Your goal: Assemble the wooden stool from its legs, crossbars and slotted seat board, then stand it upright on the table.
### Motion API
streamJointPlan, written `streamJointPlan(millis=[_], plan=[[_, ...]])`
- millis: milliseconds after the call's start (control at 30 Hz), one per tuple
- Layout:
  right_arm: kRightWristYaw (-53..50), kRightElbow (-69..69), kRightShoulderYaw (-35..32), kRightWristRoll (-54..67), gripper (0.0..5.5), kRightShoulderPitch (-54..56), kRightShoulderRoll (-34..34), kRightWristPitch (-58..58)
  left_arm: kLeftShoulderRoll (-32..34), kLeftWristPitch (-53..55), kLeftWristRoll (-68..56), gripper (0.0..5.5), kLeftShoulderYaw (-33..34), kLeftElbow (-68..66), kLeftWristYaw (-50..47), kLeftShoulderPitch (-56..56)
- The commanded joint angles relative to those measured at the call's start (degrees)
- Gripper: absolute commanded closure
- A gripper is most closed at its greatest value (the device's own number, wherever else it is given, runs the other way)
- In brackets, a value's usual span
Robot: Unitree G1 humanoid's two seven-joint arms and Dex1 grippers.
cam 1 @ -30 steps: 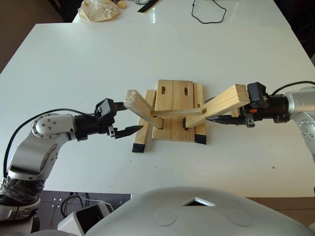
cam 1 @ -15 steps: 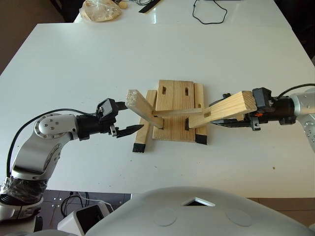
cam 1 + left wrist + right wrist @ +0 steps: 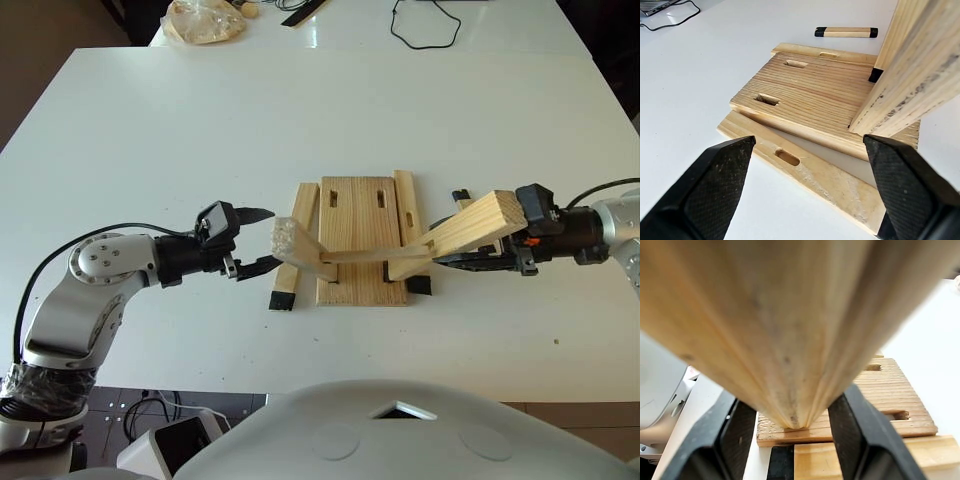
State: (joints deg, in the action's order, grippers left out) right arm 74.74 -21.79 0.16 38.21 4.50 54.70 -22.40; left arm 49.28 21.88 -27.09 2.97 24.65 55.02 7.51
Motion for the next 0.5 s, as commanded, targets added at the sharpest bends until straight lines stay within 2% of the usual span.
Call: streamJointPlan(millis=[33, 167, 500], plan=[[0.54, 2.51, 3.84, -5.86, 3.48, -0.66, 1.06, 0.27, -0.59, 0.44, 0.99, 1.5, -0.41, 0.09, -0.72, -0.63], [0.63, 2.39, 5.5, -9.15, 3.48, -0.69, 1.71, 3.74, 0.08, 0.58, 0.44, 1.5, -0.48, 2.08, 0.21, -0.45], [0.24, 1.15, 6.2, -8.93, 3.48, 0.44, 1.41, 4.38, 1.26, 0.38, 0.73, 1.5, -1.18, 7.89, 2.08, 3.19]])
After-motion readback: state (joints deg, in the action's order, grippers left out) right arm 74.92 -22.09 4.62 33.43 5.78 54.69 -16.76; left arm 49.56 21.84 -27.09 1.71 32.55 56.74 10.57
